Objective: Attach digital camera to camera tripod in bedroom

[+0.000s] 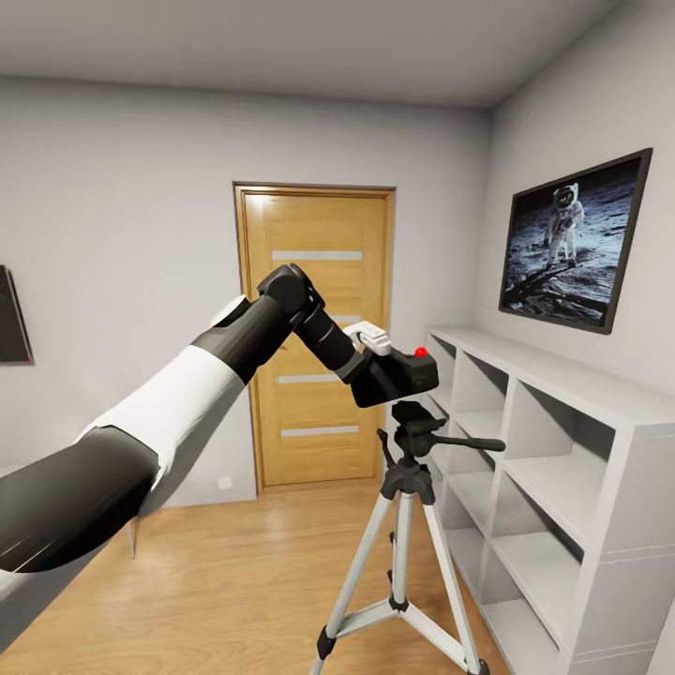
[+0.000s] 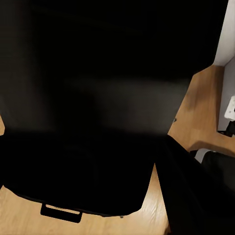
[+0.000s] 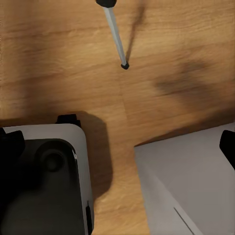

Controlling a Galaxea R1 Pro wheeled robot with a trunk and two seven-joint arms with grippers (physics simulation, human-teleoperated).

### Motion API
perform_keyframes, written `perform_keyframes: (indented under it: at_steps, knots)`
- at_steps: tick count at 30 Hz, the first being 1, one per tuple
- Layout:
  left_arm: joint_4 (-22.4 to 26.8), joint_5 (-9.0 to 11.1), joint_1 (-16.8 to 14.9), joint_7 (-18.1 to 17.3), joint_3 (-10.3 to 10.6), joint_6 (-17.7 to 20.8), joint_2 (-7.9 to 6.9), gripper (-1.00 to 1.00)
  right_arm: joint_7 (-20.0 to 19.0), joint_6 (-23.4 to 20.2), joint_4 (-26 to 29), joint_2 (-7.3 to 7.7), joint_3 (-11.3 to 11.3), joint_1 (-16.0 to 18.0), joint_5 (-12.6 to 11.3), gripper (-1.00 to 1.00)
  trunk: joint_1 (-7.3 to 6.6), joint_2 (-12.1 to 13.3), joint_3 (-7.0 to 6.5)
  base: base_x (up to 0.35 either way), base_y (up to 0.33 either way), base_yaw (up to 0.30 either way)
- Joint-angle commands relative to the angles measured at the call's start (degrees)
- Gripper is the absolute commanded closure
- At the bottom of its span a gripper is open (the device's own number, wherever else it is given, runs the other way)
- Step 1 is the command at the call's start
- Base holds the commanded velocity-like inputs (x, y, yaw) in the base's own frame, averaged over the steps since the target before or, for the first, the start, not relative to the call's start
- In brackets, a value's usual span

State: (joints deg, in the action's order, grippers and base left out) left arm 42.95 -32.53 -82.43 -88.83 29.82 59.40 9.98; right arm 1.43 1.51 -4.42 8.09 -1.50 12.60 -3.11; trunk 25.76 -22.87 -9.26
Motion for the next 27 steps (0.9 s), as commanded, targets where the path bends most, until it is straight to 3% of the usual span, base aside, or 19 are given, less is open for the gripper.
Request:
perform_keyframes:
  at_steps: [1,10,27]
  knots:
    - [0.0,-0.6,0.0,-0.7,0.0,0.6,0.02,1.00,0.1,0.2,-0.2,-0.01,-0.2,0.1,-0.3,-1.00,0.02,0.0,0.03,0.000,-0.027,0.008]
    - [0.1,-0.6,0.0,-0.7,0.0,0.6,0.02,1.00,0.1,0.2,-0.2,-0.01,-0.2,0.1,-0.3,-1.00,0.02,0.0,0.03,0.101,-0.171,0.001]
    - [1.3,-0.6,0.0,-0.6,0.0,0.6,0.02,1.00,0.0,0.2,-0.2,-0.01,-0.2,0.1,-0.3,-1.00,0.02,0.0,0.03,0.009,-0.012,0.000]
